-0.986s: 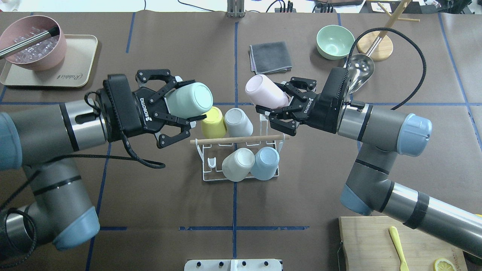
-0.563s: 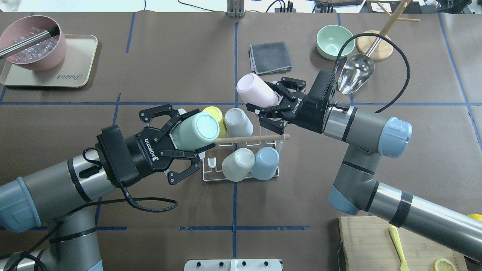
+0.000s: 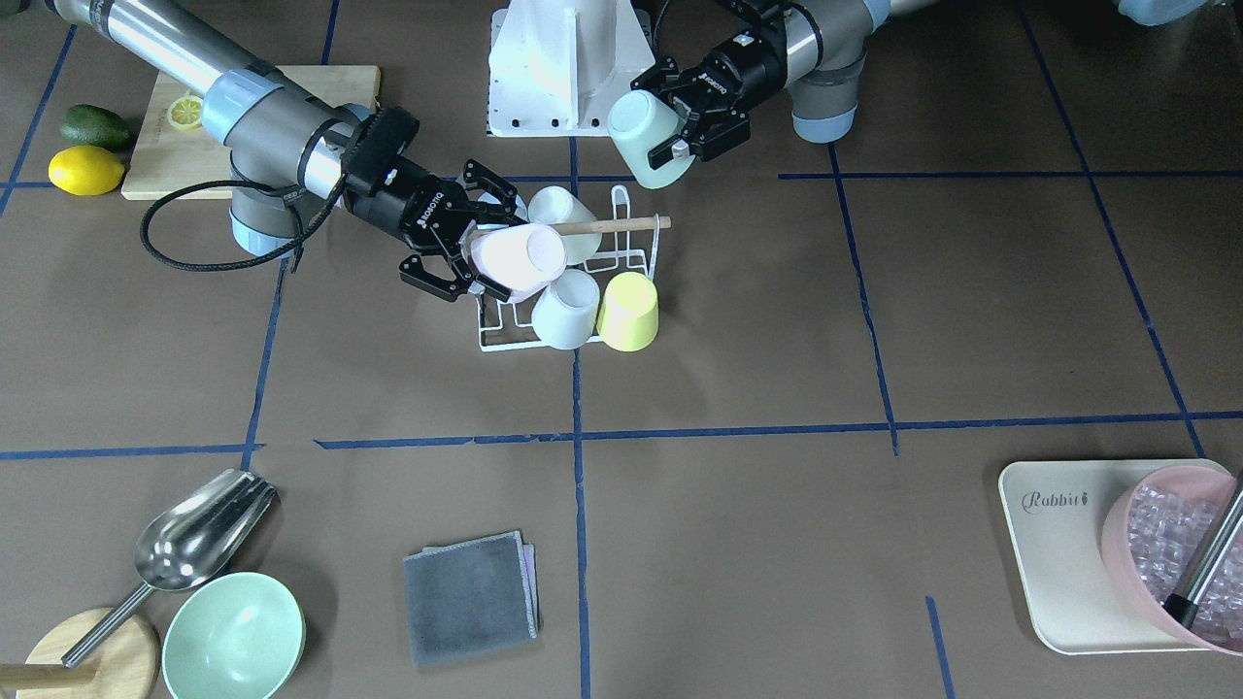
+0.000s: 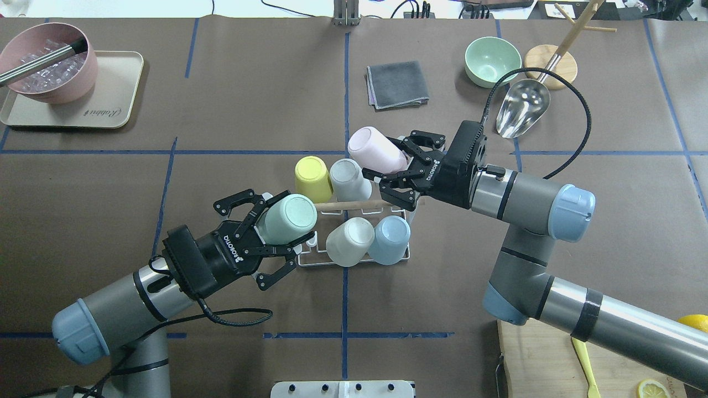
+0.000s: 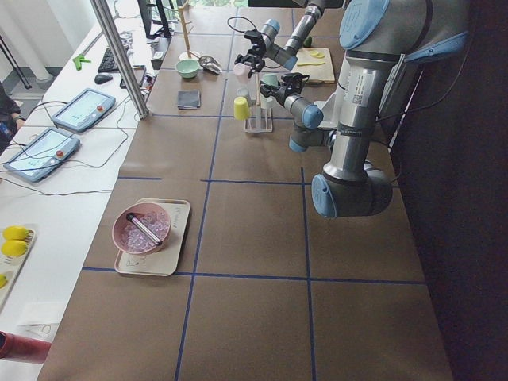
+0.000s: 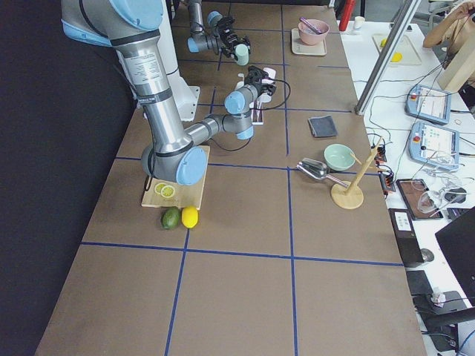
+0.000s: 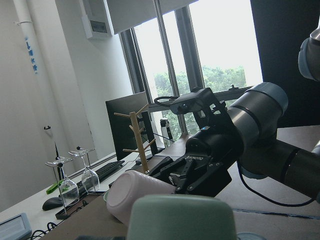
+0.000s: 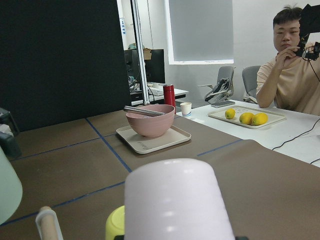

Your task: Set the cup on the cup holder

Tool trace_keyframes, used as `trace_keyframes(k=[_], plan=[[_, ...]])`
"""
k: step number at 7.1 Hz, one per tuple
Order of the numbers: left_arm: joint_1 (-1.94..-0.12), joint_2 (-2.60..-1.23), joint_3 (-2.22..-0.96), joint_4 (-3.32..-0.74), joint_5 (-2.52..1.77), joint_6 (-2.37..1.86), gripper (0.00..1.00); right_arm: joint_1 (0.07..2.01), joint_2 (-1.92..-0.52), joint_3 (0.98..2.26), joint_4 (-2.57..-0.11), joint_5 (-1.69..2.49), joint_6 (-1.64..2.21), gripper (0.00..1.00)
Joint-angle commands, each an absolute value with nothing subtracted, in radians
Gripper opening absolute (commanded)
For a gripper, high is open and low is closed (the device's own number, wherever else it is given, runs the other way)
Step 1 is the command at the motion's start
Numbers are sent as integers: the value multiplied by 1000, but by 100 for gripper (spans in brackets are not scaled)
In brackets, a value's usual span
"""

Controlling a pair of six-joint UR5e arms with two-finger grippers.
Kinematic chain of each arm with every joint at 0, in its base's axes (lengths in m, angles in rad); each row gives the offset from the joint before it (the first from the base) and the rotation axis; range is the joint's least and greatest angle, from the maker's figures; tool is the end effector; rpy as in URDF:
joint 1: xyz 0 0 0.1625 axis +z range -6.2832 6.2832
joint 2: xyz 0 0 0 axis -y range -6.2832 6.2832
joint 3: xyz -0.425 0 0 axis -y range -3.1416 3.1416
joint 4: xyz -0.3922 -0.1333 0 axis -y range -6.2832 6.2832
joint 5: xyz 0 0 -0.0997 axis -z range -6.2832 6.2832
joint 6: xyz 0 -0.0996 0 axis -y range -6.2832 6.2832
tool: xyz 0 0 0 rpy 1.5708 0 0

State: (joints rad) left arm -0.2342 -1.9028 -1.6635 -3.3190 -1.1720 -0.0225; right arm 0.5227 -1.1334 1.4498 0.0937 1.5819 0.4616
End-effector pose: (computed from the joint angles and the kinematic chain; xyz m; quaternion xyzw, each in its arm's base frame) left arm 0.4611 -0.2868 0.2685 0.7327 0.4734 0.1400 0.4684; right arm -0.4577 -0.4162 0.2943 0.6070 -0.5752 -0.1629 0.5236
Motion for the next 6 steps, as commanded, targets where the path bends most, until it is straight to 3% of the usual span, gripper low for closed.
trace_keyframes(k=[1,6], plan=[[-229,-1950,-1605,-3339,-1163,-70,2,519,-1146,1448,95,1582,462,10],[-218,-1985,-1548,-3341,-1157,-126,3,506,-1149,1447,94,1582,466,15]])
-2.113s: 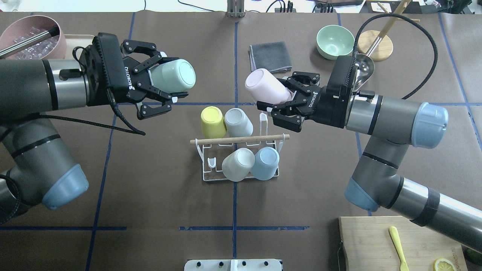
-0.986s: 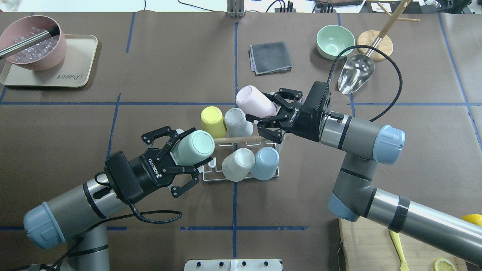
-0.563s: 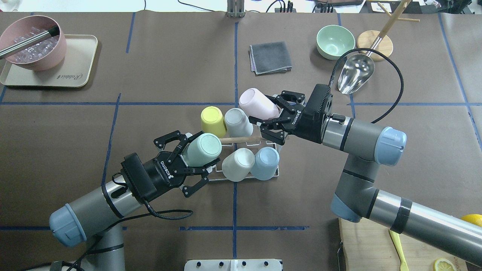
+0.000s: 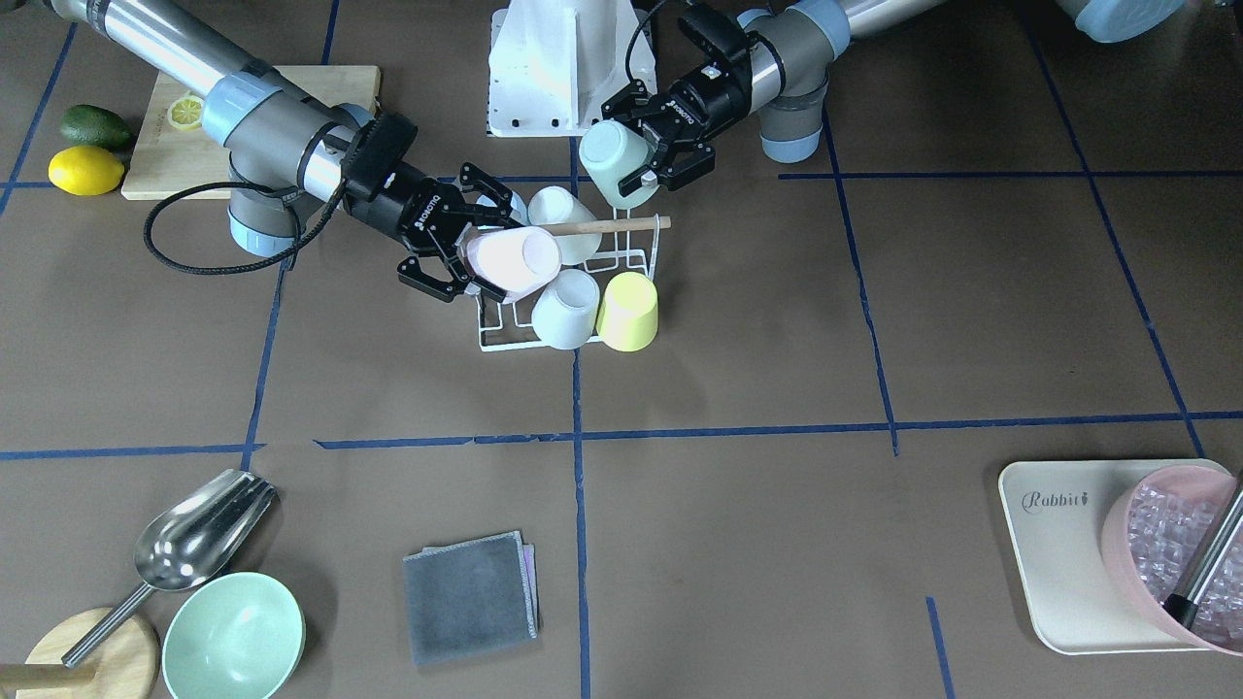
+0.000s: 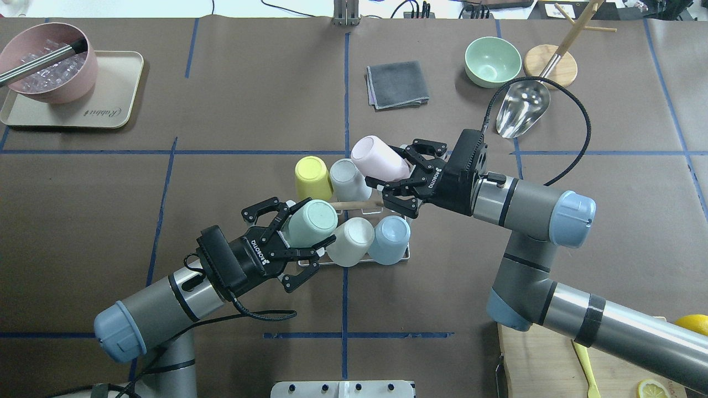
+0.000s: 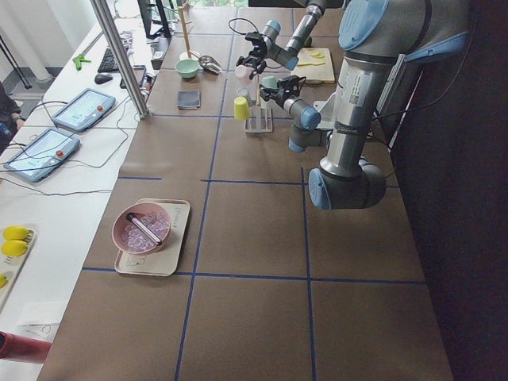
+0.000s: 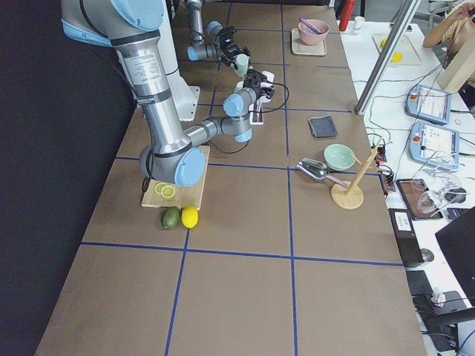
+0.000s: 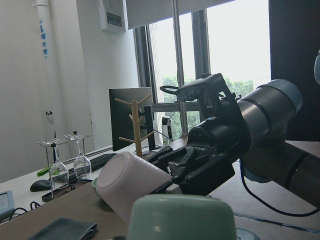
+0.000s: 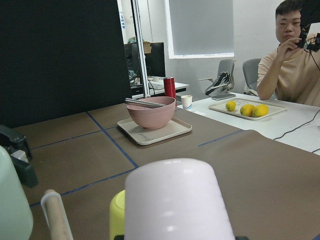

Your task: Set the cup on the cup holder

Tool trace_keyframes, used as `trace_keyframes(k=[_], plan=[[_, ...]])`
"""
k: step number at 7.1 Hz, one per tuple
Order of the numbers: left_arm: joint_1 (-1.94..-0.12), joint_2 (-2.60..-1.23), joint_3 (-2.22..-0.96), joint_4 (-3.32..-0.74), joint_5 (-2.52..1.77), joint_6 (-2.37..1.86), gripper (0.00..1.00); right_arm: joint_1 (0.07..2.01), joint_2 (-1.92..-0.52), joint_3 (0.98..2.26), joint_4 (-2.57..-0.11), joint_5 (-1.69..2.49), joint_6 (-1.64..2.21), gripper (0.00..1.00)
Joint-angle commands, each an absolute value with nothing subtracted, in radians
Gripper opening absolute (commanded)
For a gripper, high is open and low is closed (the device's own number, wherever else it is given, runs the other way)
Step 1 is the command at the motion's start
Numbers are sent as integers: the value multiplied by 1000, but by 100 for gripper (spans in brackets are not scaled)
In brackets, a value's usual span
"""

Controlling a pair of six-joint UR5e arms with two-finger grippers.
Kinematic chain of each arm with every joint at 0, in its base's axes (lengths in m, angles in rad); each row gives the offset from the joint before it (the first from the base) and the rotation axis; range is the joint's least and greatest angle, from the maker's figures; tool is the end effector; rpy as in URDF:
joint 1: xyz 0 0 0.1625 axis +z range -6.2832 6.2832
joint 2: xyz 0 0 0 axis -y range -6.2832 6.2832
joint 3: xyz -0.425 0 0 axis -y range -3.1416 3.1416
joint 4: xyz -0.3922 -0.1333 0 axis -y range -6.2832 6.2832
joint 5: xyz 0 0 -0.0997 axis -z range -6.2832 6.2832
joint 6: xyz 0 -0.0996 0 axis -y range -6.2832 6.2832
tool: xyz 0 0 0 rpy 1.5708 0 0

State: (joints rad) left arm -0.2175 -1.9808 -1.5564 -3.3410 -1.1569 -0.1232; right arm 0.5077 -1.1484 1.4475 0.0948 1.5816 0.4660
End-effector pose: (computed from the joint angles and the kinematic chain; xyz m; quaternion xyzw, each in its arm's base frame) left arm 0.5006 -0.2882 0.2675 0.7042 0.5105 0.1165 0.4794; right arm -0.4624 -0.4086 0.3043 0.5982 -0.5779 -0.1676 0.5292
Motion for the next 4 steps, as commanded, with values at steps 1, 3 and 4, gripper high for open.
trace_keyframes(k=[1,3,4], plan=[[-219,-1985,-1546,-3341,-1157,-126,3,505,-1149,1447,94,1580,468,18],[-221,-1985,-1519,-3341,-1157,-126,4,505,-1149,1445,95,1582,471,99],[-222,-1985,-1519,-3341,-1157,-126,5,505,-1154,1447,95,1582,471,100]])
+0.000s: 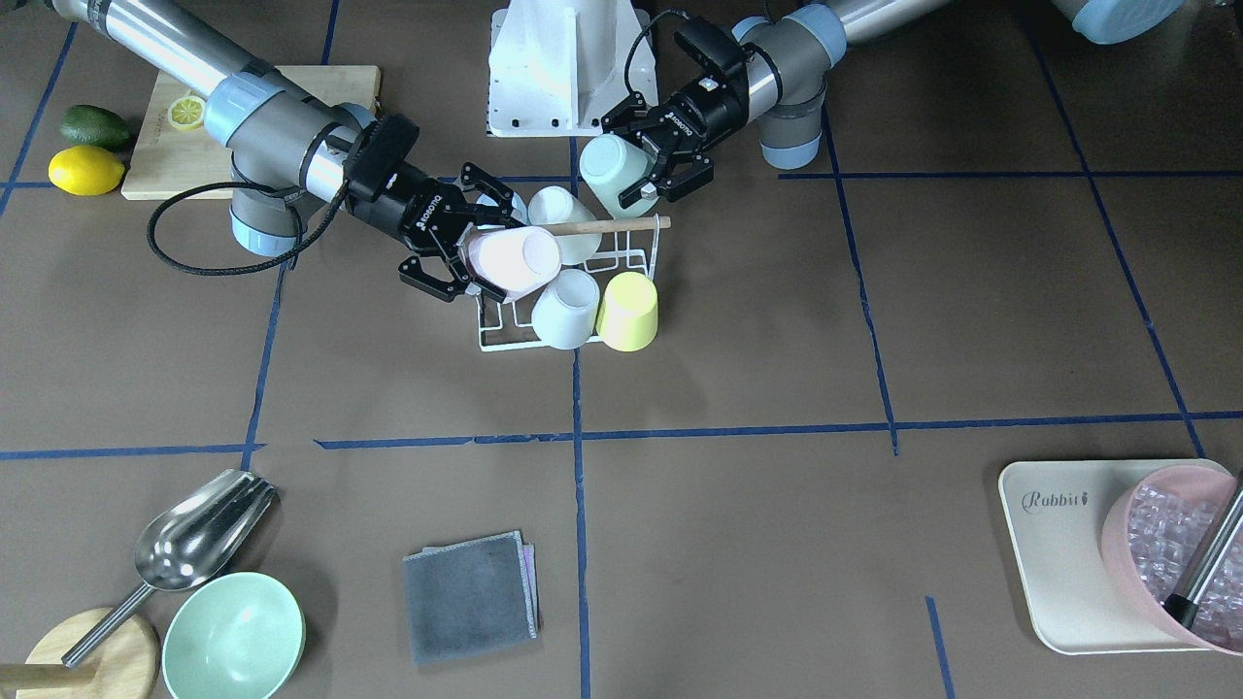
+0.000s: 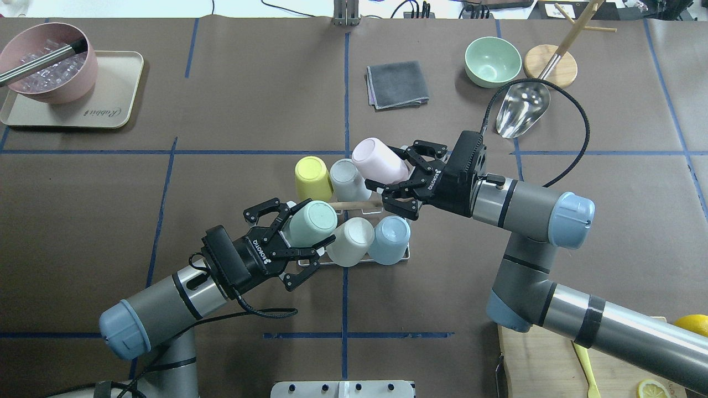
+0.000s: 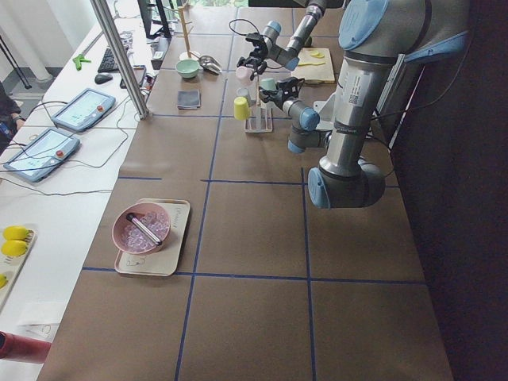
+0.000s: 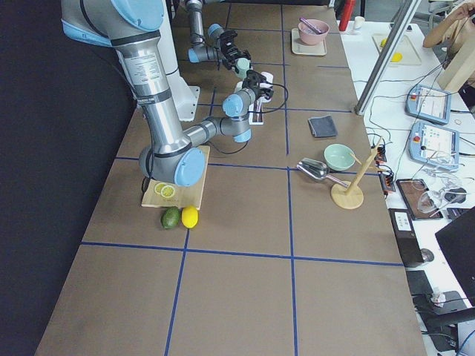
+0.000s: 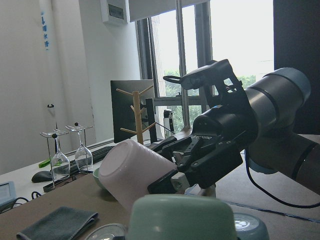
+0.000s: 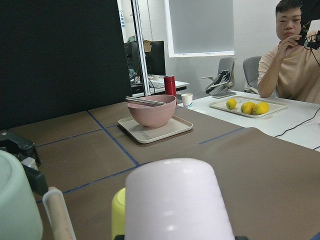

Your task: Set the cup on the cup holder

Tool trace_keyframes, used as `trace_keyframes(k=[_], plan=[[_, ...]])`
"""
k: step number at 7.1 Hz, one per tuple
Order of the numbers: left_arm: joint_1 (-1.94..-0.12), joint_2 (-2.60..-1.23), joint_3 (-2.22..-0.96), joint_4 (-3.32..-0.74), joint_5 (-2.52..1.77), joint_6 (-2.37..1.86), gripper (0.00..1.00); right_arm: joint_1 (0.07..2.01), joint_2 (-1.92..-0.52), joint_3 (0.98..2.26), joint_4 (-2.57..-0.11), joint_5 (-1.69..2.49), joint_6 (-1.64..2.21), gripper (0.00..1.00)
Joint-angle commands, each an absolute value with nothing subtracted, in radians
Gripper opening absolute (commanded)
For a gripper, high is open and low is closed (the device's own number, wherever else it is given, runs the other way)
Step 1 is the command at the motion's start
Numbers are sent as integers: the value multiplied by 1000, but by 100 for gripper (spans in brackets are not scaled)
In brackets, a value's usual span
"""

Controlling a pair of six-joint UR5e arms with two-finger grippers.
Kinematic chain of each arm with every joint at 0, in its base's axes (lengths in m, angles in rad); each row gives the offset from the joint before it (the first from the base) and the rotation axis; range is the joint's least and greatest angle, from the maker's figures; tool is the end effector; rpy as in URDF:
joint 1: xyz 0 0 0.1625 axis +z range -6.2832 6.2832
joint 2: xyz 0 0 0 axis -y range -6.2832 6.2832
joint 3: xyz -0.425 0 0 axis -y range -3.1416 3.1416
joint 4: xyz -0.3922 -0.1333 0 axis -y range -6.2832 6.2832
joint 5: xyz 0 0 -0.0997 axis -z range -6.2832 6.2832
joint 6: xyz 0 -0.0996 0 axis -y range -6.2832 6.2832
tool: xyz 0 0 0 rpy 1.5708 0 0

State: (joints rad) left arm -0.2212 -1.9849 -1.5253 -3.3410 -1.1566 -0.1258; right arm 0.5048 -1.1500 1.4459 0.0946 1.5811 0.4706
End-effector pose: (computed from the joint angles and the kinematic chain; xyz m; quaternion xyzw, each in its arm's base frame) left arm 0.5084 -0.2920 0.2772 0.7015 0.5041 0.1226 0.4886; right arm -0.4637 -0.4074 0.3060 0.5955 -0.5794 -0.1673 0.5307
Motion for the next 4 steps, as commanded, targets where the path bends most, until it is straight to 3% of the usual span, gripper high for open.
trace_keyframes(k=[1,2,4], plan=[[-224,-1983,-1519,-3341,-1157,-123,27,505,-1155,1447,95,1582,472,100],[-225,-1983,-1519,-3341,-1157,-123,99,505,-1155,1448,94,1582,472,100],[-227,-1983,-1522,-3343,-1157,-123,100,517,-1152,1459,81,1583,504,100]])
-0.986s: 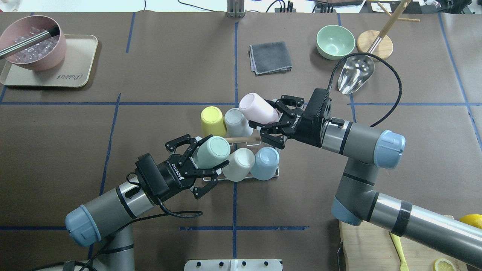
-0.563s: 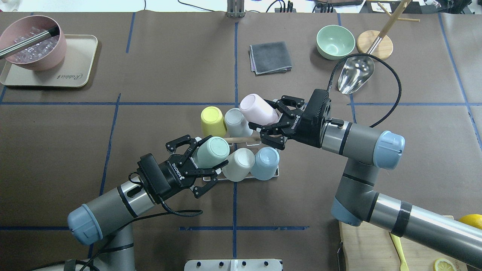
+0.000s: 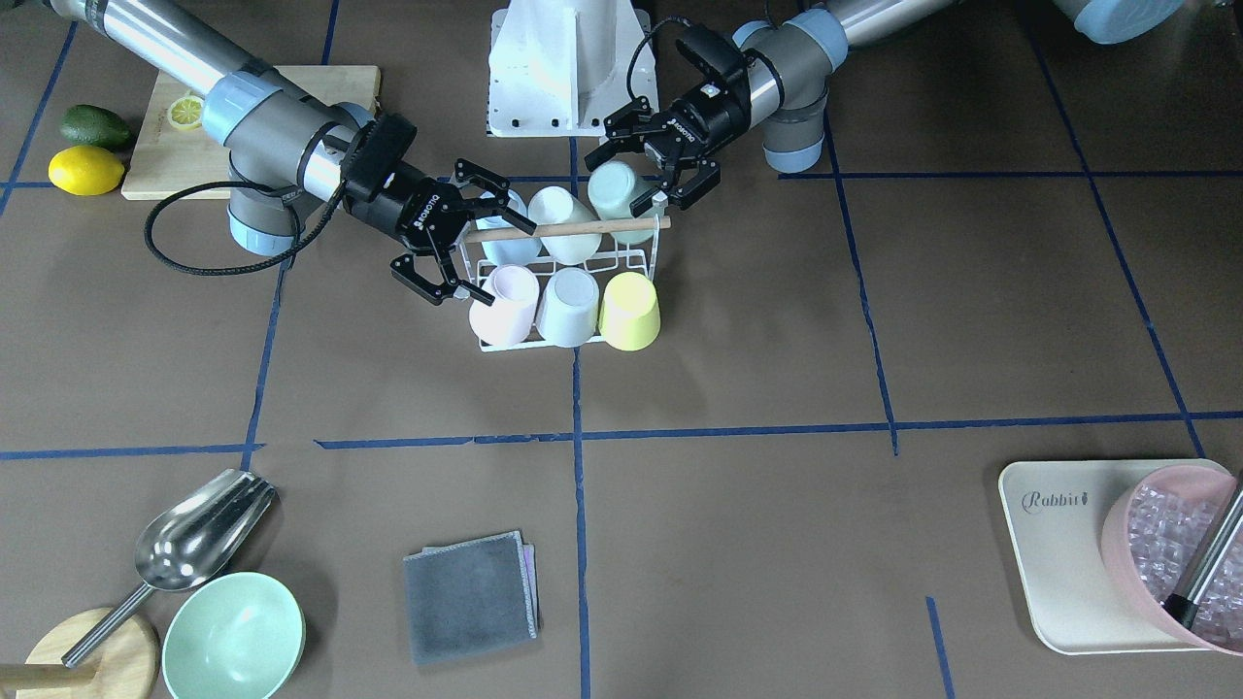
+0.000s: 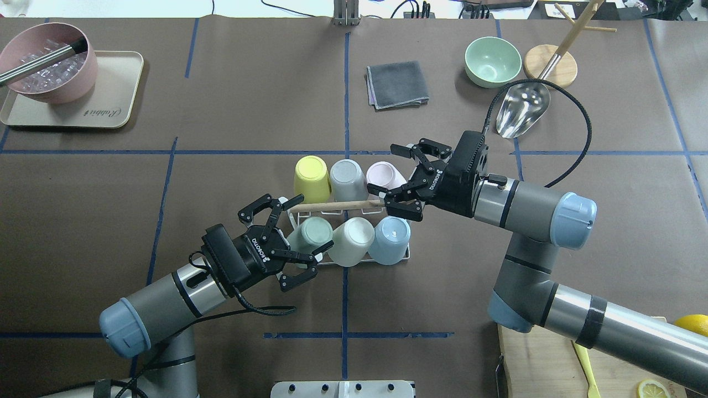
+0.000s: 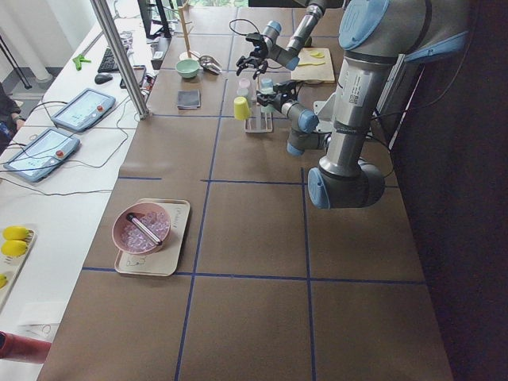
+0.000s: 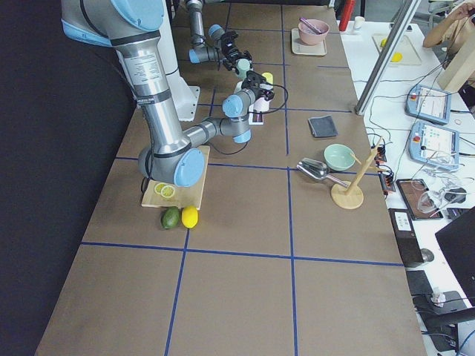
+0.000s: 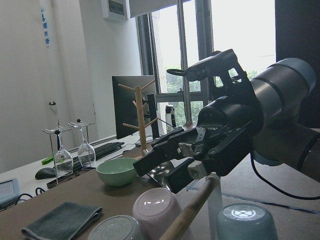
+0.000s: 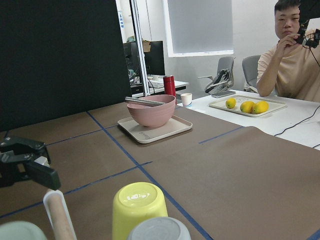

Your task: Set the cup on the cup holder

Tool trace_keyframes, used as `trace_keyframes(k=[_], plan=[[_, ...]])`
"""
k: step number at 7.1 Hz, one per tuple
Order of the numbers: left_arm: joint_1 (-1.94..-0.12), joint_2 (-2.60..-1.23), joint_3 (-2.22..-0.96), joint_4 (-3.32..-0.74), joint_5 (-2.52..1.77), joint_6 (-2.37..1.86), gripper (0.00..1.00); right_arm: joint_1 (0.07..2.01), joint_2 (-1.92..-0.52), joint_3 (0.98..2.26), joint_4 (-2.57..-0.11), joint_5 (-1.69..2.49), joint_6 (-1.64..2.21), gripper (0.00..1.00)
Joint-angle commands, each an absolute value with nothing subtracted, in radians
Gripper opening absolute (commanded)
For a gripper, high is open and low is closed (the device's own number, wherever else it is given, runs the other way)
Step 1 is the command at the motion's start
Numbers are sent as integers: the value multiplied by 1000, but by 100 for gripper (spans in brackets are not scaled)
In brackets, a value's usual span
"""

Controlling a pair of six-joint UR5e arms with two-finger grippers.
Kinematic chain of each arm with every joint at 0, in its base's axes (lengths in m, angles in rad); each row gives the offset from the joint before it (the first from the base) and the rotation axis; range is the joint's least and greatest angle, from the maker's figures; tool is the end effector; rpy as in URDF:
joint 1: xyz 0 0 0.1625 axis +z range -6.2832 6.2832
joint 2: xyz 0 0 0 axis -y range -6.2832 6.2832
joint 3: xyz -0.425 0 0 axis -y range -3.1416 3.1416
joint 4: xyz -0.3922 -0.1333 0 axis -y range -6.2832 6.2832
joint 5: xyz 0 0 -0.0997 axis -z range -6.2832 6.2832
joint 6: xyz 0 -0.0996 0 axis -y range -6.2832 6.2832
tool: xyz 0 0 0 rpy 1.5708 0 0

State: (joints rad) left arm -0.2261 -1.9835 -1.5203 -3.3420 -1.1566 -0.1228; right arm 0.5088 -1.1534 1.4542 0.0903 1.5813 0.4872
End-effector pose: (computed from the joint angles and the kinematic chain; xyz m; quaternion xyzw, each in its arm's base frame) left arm 0.5080 -0.2948 0.2799 0.7029 0.5001 0.1237 0.4905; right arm -0.4604 -0.4082 0.3047 0.5919 -0.5833 -0.1619 0.5322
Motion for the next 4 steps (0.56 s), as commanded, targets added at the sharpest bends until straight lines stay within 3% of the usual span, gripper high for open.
trace_keyframes(k=[1,4], plan=[[-229,-1982,-1525,-3343,-1155,-123,100,541,-1166,1462,55,1595,546,100],[-323,-1967,-1607,-3268,-1166,-127,100,713,-1224,1648,-403,1869,673,100]])
